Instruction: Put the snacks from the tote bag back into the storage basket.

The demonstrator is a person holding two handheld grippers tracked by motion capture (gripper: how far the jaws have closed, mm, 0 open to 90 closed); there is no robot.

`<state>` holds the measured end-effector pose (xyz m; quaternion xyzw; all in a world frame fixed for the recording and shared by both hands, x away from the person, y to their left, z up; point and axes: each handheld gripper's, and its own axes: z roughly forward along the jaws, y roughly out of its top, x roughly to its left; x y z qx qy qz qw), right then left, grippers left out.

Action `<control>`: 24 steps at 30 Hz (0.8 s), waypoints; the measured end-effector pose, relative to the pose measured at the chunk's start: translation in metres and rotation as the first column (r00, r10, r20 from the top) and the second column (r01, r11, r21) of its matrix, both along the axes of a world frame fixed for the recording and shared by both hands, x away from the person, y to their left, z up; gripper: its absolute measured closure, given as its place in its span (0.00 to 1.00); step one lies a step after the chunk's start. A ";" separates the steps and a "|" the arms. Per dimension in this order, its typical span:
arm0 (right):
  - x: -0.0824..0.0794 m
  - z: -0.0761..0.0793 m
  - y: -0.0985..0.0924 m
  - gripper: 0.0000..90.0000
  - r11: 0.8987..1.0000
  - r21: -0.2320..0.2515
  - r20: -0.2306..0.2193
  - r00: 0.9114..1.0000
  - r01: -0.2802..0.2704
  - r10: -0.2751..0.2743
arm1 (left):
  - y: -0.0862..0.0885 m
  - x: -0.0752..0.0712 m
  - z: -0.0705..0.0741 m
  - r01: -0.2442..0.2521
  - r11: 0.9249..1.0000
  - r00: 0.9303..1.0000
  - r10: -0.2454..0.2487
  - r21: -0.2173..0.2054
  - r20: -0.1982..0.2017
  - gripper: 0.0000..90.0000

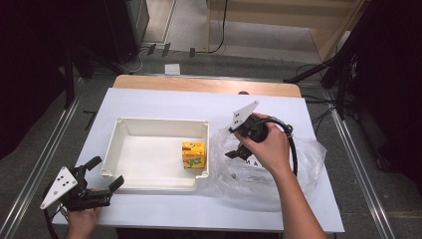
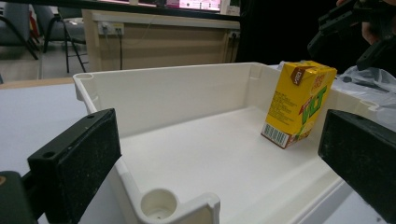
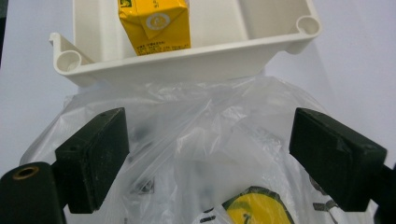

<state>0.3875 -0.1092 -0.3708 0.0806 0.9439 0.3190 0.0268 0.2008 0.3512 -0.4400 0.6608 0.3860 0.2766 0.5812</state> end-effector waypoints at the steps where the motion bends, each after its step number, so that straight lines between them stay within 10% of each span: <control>1: -0.001 -0.001 -0.006 0.14 1.000 0.004 0.002 1.000 0.011 -0.011 | 0.000 0.000 0.000 0.000 1.000 1.000 0.000 0.002 0.000 0.00; 24: -0.008 -0.019 -0.053 0.15 0.994 0.053 -0.027 0.995 0.092 -0.091 | 0.000 0.000 0.000 0.001 1.000 1.000 -0.001 0.003 -0.001 0.00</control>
